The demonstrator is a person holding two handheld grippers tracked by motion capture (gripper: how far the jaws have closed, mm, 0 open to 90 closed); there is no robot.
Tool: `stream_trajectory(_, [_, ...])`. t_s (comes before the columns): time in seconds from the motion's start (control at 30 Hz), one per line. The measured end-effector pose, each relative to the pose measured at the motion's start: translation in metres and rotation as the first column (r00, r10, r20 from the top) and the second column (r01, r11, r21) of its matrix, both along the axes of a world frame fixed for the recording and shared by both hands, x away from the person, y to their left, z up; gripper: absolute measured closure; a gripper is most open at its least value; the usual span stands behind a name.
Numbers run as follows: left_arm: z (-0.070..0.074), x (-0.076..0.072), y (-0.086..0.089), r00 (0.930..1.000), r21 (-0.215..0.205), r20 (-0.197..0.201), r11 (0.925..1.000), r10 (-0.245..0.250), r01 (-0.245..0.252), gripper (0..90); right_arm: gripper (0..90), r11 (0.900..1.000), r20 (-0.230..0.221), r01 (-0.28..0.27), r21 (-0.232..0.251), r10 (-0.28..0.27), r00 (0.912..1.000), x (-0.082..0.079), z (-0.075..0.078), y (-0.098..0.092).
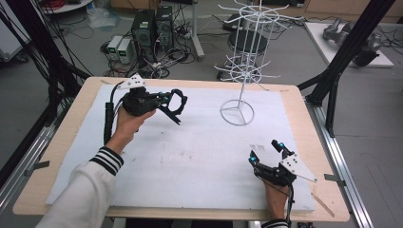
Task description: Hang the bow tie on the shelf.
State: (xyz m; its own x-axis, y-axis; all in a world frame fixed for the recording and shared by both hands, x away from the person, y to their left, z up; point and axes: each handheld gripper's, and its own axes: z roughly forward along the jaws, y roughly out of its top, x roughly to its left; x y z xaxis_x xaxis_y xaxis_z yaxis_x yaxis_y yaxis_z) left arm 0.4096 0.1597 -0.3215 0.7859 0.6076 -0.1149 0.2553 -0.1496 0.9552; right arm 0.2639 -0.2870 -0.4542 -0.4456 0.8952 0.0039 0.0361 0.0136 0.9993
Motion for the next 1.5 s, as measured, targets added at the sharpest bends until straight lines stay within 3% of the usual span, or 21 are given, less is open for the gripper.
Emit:
stream_trajectory(0.73, [0.013,0.013,-0.042,0.9991,-0.058,0.018,0.9975,-0.04,0.041,88.6,10.1,1.0,0.001,0.002,0.011,-0.002,1.0,-0.001,0.0,-0.001])
stream_trajectory(1.5, [0.034,0.02,-0.076,0.9942,-0.081,0.056,0.992,-0.092,0.096,88.6,10.1,1.0,0.008,0.001,0.014,-0.001,1.0,-0.001,0.0,-0.001])
